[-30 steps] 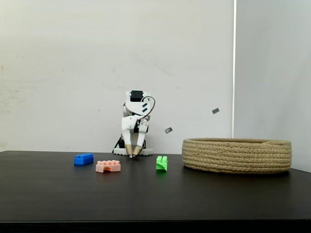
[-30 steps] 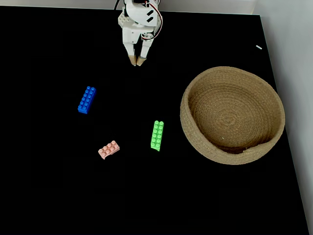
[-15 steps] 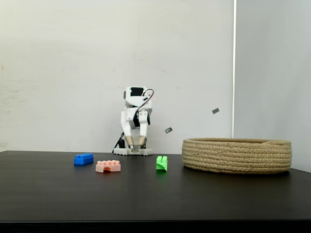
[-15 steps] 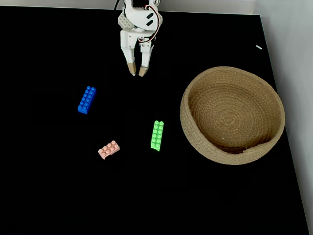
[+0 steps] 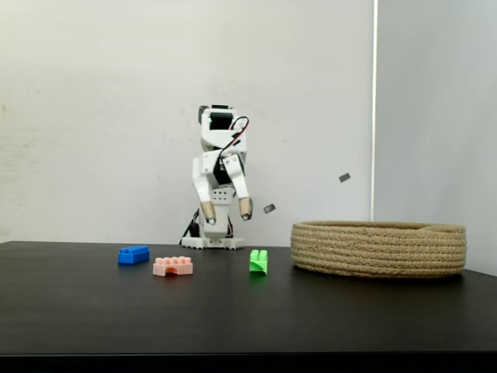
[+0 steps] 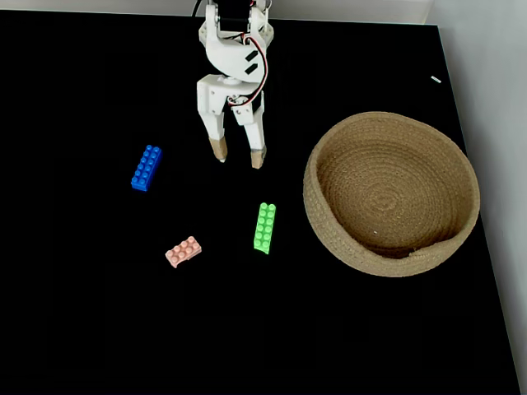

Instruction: Place the lego blocks in the tray

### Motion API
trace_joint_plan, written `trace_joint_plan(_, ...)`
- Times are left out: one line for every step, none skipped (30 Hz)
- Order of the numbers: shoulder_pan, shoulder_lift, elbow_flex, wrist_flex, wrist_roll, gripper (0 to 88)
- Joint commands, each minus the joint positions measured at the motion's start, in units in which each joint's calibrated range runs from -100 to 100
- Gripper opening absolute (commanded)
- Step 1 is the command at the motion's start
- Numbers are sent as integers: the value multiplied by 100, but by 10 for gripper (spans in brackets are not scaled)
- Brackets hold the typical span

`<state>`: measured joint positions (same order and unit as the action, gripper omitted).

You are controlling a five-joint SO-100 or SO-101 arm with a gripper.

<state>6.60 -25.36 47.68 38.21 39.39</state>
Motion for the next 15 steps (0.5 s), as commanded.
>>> trace_joint_plan(-157, 679, -915, -118, 166, 207)
trace_joint_plan(-190, 825, -1061, -118, 215, 208)
trace_joint_plan(-223, 954, -1234, -101, 230, 212)
trace_joint_plan(-264, 1092, -1407, -60, 230, 214)
trace_joint_plan(-305, 1229, -1571, -35, 210, 218)
trace_joint_plan(-346, 1358, -1763, 7, 181, 221)
trace_joint_plan(-388, 1496, -1927, 82, 176, 224)
trace_joint_plan(-421, 1616, -2110, 174, 171, 228)
trace_joint_plan(-445, 1745, -2310, 282, 166, 229)
trace_joint_plan(-478, 1874, -2511, 399, 166, 229)
trace_joint_plan(-486, 1986, -2702, 523, 166, 232)
trace_joint_plan(-503, 2098, -2876, 623, 166, 234)
trace_joint_plan(-519, 2218, -3076, 765, 161, 234)
trace_joint_plan(-528, 2330, -3231, 882, 176, 235)
trace_joint_plan(-544, 2450, -3386, 957, 176, 236)
